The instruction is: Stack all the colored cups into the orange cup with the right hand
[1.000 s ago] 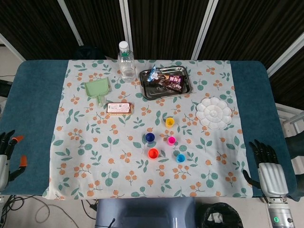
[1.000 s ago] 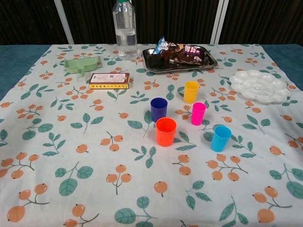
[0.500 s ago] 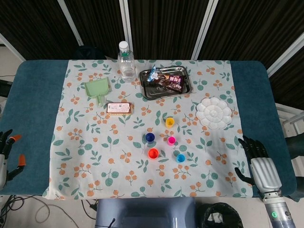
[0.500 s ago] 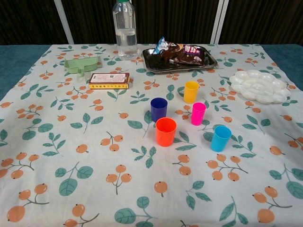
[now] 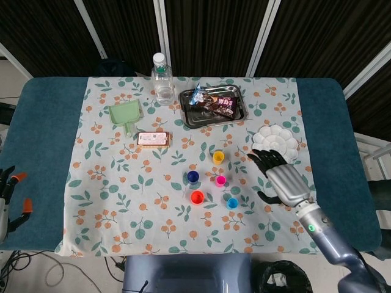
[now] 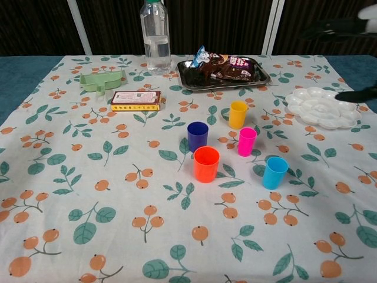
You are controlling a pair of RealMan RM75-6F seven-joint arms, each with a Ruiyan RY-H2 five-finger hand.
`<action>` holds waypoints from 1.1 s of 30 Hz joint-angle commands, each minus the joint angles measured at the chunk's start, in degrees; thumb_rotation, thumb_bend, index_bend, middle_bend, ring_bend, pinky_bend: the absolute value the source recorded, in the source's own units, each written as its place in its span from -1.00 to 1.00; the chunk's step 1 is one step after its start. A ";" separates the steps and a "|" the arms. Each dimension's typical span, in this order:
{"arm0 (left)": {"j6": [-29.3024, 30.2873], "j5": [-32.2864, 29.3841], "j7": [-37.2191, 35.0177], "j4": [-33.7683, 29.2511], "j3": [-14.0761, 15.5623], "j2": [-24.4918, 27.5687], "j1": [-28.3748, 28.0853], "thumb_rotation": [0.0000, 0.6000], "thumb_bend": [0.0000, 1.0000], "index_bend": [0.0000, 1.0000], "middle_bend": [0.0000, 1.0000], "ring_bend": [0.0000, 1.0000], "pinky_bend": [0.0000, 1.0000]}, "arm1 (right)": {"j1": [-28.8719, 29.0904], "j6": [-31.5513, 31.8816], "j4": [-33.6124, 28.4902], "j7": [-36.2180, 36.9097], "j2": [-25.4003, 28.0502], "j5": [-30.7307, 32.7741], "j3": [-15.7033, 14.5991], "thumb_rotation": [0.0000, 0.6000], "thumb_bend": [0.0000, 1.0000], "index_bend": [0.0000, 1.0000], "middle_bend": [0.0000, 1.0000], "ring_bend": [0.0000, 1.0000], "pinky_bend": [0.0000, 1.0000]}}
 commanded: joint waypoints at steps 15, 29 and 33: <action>-0.71 -1.32 -1.53 0.25 -0.32 0.05 0.01 1.00 -0.07 -0.58 -0.88 -1.00 -0.90 | 29.47 2.79 7.47 -25.04 -23.21 40.31 2.36 1.00 -0.21 -0.64 -1.00 -1.00 -1.00; -1.12 -1.82 -1.89 0.47 -0.46 -0.08 -0.11 1.00 -0.07 -0.58 -0.88 -1.00 -0.90 | 34.93 6.02 16.20 -27.86 -32.46 45.50 1.32 1.00 -0.21 -0.49 -1.00 -1.00 -1.00; -1.26 -1.99 -1.99 0.53 -0.51 -0.07 -0.16 1.00 -0.07 -0.58 -0.88 -1.00 -0.90 | 35.56 6.09 18.12 -28.23 -33.73 46.52 0.93 1.00 -0.21 -0.43 -1.00 -1.00 -1.00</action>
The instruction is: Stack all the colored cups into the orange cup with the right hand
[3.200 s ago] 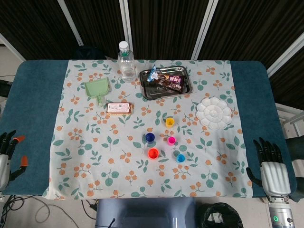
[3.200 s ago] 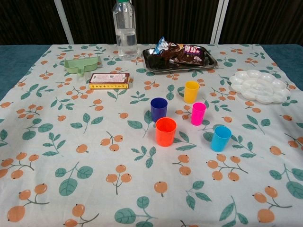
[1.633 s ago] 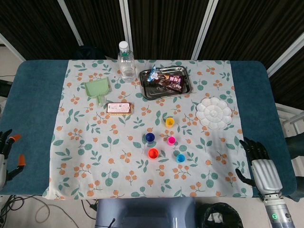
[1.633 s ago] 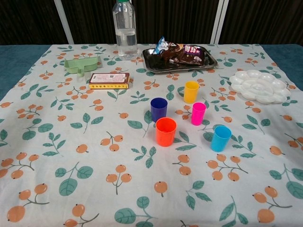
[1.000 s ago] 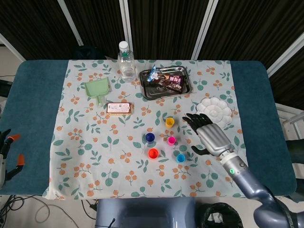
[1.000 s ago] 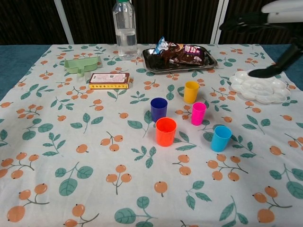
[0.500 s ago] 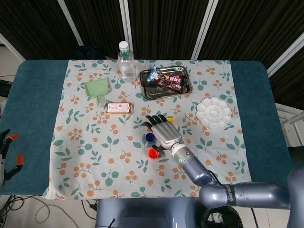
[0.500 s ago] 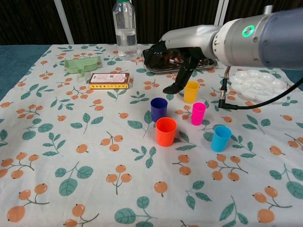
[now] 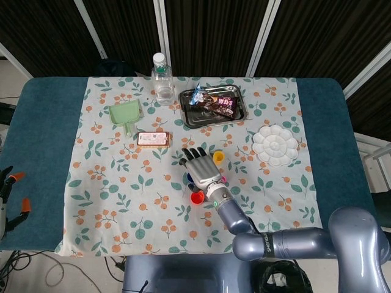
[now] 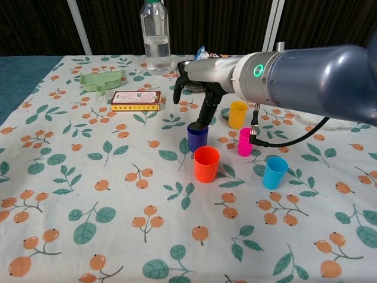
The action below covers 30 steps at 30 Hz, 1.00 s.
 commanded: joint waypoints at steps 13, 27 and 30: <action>0.02 -0.10 -0.28 0.07 -0.06 0.10 0.04 1.00 -0.07 -0.57 -0.88 -1.00 -0.90 | 0.95 -0.54 4.80 -0.16 -2.77 1.87 -1.21 1.00 -0.21 -0.38 -1.00 -1.00 -1.00; 0.01 -0.51 -0.44 0.12 -0.36 0.15 -0.01 1.00 -0.07 -0.57 -0.88 -1.00 -0.90 | 0.98 -1.25 7.91 -0.09 -4.79 1.48 -2.04 1.00 -0.21 -0.35 -1.00 -1.00 -1.00; 0.04 -0.45 -0.40 0.12 -0.34 0.16 0.00 1.00 -0.07 -0.57 -0.88 -1.00 -0.90 | 0.91 -1.51 8.53 0.09 -5.02 1.70 -1.97 1.00 -0.21 -0.33 -1.00 -1.00 -1.00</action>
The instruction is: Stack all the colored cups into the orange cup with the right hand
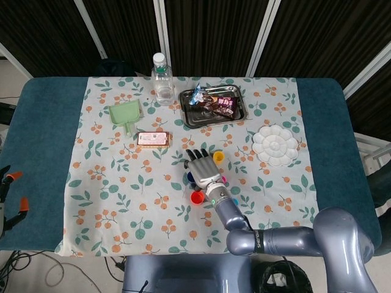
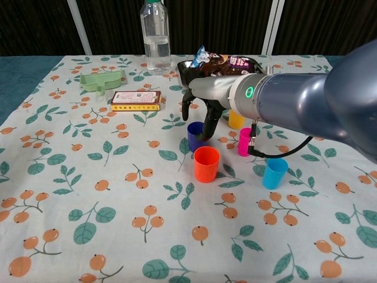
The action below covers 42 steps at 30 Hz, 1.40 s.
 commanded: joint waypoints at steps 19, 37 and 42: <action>-0.11 -0.37 -0.02 -0.11 -0.02 0.03 0.07 1.00 -0.07 -0.56 -0.88 -1.00 -0.90 | -0.66 -1.51 1.68 0.93 -0.21 0.23 -0.04 1.00 -0.21 -0.21 -1.00 -1.00 -1.00; -0.16 -0.39 0.14 -0.07 -0.05 0.06 0.01 1.00 -0.07 -0.56 -0.88 -1.00 -0.90 | -0.91 -2.05 1.62 1.78 0.12 0.04 0.47 1.00 -0.21 -0.04 -1.00 -1.00 -1.00; -0.20 -0.62 0.04 -0.11 -0.27 0.12 -0.07 1.00 -0.07 -0.56 -0.88 -1.00 -0.90 | -1.19 -2.68 -1.02 2.53 2.84 -0.86 1.37 1.00 -0.21 -0.04 -1.00 -1.00 -1.00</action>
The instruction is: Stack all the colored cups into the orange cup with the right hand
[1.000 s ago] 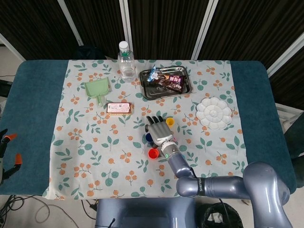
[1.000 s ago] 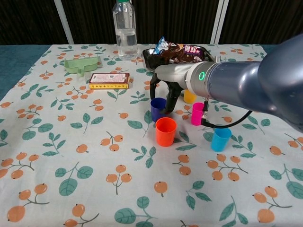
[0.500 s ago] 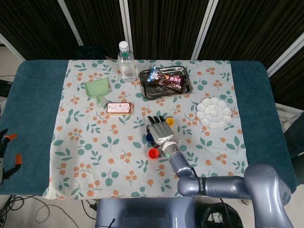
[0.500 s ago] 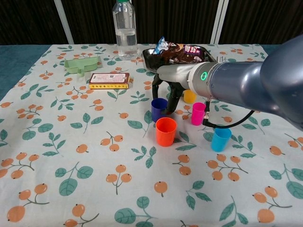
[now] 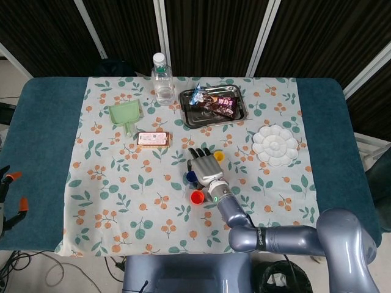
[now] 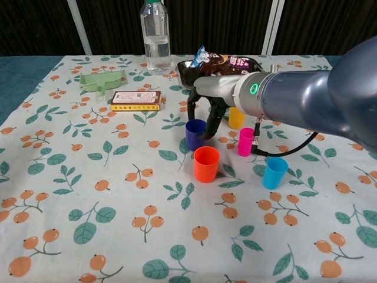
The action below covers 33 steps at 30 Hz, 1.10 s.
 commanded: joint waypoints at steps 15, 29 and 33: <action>0.11 0.07 0.33 0.02 0.05 0.00 0.03 1.00 -0.07 -0.56 -0.88 -1.00 -0.90 | -6.71 6.86 -25.61 1.30 17.65 -11.67 -3.18 1.00 -0.21 -0.04 -1.00 -1.00 -1.00; 0.14 0.42 0.64 0.18 0.18 -0.06 -0.02 1.00 -0.07 -0.56 -0.88 -1.00 -0.90 | -9.53 11.43 -27.94 1.31 13.74 -20.15 -6.36 1.00 -0.21 -0.04 -1.00 -1.00 -1.00; 0.02 0.27 0.46 0.38 0.08 -0.06 -0.10 1.00 -0.07 -0.56 -0.88 -1.00 -0.90 | -9.51 11.96 -27.06 0.59 12.18 -20.00 -6.55 1.00 -0.21 -0.04 -1.00 -1.00 -1.00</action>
